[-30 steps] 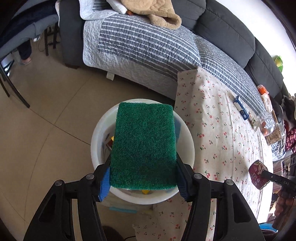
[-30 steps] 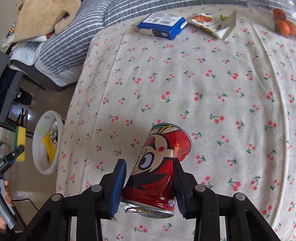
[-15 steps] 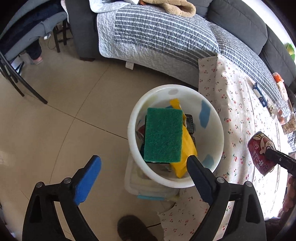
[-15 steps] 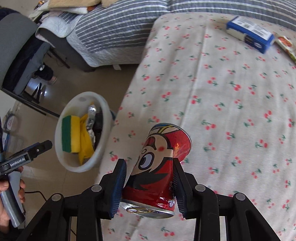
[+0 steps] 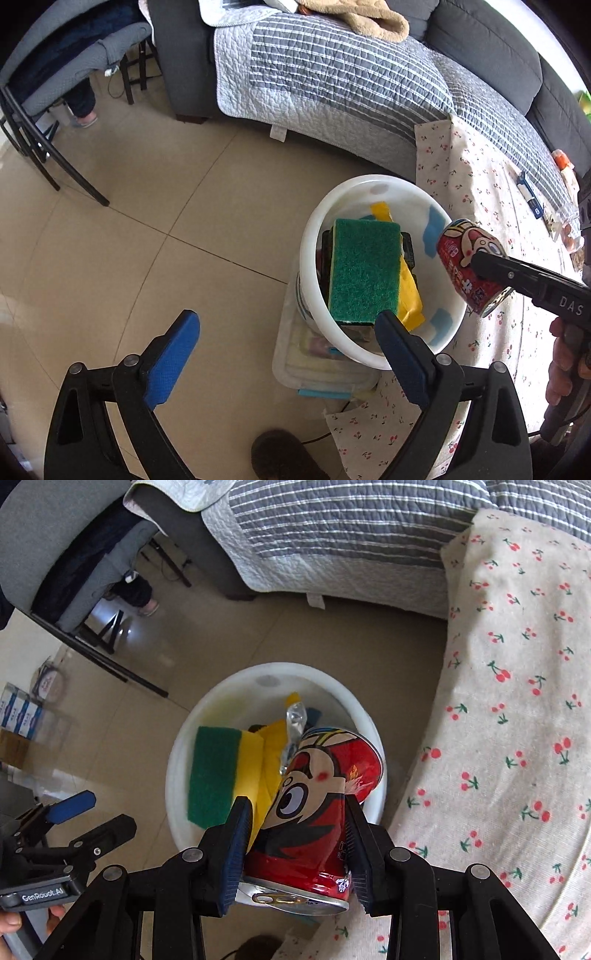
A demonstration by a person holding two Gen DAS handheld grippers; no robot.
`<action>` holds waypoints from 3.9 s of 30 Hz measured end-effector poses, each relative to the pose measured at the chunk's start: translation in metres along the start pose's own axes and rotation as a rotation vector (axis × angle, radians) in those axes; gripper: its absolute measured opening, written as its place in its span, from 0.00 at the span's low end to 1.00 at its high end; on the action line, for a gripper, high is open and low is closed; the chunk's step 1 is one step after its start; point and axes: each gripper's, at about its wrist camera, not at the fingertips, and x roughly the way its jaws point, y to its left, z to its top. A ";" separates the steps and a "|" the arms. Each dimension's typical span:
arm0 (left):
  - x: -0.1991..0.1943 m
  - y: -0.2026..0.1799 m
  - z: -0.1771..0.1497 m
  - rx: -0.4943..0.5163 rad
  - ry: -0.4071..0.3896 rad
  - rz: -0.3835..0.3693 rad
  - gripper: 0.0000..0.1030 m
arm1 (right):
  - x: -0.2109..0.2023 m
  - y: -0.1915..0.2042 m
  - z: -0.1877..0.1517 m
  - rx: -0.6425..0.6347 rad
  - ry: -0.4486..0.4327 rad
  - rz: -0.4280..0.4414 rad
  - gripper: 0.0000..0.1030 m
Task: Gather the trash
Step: 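Carry the cartoon red can over the bin and open the right gripper, then move the left gripper to the table and grasp the blue box, then lift the blue box with the left gripper while the right grasps the pecan kernels packet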
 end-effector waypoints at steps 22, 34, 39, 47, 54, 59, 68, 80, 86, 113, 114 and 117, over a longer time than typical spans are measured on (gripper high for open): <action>-0.012 -0.067 0.003 0.071 -0.022 -0.039 0.95 | -0.067 -0.049 -0.028 0.040 -0.029 -0.146 0.74; -0.014 -0.159 -0.002 0.194 -0.024 -0.066 0.97 | -0.140 -0.133 -0.067 0.136 -0.132 -0.320 0.87; -0.009 -0.201 0.000 0.233 -0.040 -0.061 1.00 | -0.169 -0.166 -0.074 0.192 -0.164 -0.391 0.87; 0.012 -0.283 0.025 0.277 -0.031 -0.078 1.00 | -0.212 -0.215 -0.086 0.284 -0.209 -0.439 0.95; 0.026 -0.387 0.068 0.515 -0.131 -0.126 1.00 | -0.243 -0.261 -0.101 0.379 -0.216 -0.454 0.96; 0.050 -0.446 0.098 0.625 -0.146 -0.153 1.00 | -0.262 -0.292 -0.112 0.440 -0.220 -0.448 0.96; 0.097 -0.514 0.121 0.733 -0.123 -0.121 1.00 | -0.278 -0.338 -0.119 0.494 -0.206 -0.491 0.96; 0.134 -0.504 0.145 0.627 -0.030 -0.208 0.94 | -0.267 -0.354 -0.110 0.549 -0.178 -0.457 0.96; 0.096 -0.465 0.130 0.590 -0.092 -0.255 0.94 | -0.255 -0.355 -0.097 0.522 -0.171 -0.491 0.96; 0.041 -0.350 0.074 0.442 -0.118 -0.223 0.94 | -0.136 -0.352 0.036 0.118 -0.305 -0.568 0.59; 0.035 -0.348 0.071 0.440 -0.122 -0.227 0.94 | -0.140 -0.348 0.030 0.114 -0.311 -0.564 0.59; 0.016 -0.338 0.059 0.432 -0.133 -0.239 0.94 | -0.156 -0.335 0.012 0.097 -0.330 -0.558 0.58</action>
